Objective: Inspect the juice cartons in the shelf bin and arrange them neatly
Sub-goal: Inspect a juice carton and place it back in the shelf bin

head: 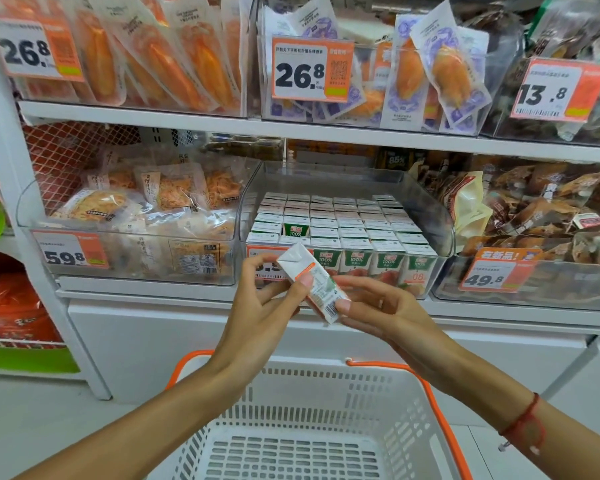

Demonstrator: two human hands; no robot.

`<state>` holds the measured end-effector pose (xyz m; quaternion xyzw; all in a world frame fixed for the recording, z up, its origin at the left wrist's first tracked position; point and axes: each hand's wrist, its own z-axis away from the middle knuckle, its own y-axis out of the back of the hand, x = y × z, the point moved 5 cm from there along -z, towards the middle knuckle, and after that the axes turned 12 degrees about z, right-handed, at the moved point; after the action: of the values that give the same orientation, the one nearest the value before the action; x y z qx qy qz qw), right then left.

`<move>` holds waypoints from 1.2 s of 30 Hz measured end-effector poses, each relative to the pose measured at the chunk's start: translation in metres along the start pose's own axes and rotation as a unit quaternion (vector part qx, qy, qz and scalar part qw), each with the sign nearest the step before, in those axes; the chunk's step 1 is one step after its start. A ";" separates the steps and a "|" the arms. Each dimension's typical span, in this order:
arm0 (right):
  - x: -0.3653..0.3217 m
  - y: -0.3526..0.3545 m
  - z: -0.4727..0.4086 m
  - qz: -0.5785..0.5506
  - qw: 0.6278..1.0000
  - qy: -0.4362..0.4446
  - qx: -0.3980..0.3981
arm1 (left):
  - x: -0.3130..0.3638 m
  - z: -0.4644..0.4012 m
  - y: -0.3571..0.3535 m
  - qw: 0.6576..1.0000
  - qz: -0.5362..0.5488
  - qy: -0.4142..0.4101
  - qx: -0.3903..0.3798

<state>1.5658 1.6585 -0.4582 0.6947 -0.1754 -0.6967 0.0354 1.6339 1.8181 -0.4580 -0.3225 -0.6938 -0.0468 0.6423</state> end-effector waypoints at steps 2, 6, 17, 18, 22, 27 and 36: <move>0.000 0.003 0.000 0.031 0.999 0.028 0.031 | 0.000 -0.001 -0.001 1.000 0.006 0.007 -0.006; -0.006 0.009 0.001 0.191 0.971 0.097 0.103 | -0.002 -0.004 0.008 0.998 0.009 0.058 0.015; -0.025 0.007 0.001 0.423 0.863 0.254 0.112 | -0.003 -0.026 0.034 0.987 -0.016 0.160 -0.020; -0.027 0.007 -0.002 0.416 0.863 0.263 0.115 | 0.005 -0.031 0.033 0.989 -0.039 0.142 -0.027; -0.030 0.009 -0.031 0.387 0.885 0.242 0.089 | 0.048 -0.060 0.031 0.992 -0.123 0.028 0.008; -0.005 0.041 -0.084 0.539 0.823 0.141 0.111 | 0.090 -0.103 0.015 0.950 -0.283 -0.132 0.008; 0.024 0.061 -0.101 0.635 0.760 0.110 0.088 | 0.064 -0.158 -0.009 0.803 -0.557 -0.187 -0.100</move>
<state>1.6522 1.5749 -0.4607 0.4963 -0.6316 -0.4146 0.4277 1.7671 1.7598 -0.3688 0.0545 -0.8521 -0.4049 0.3273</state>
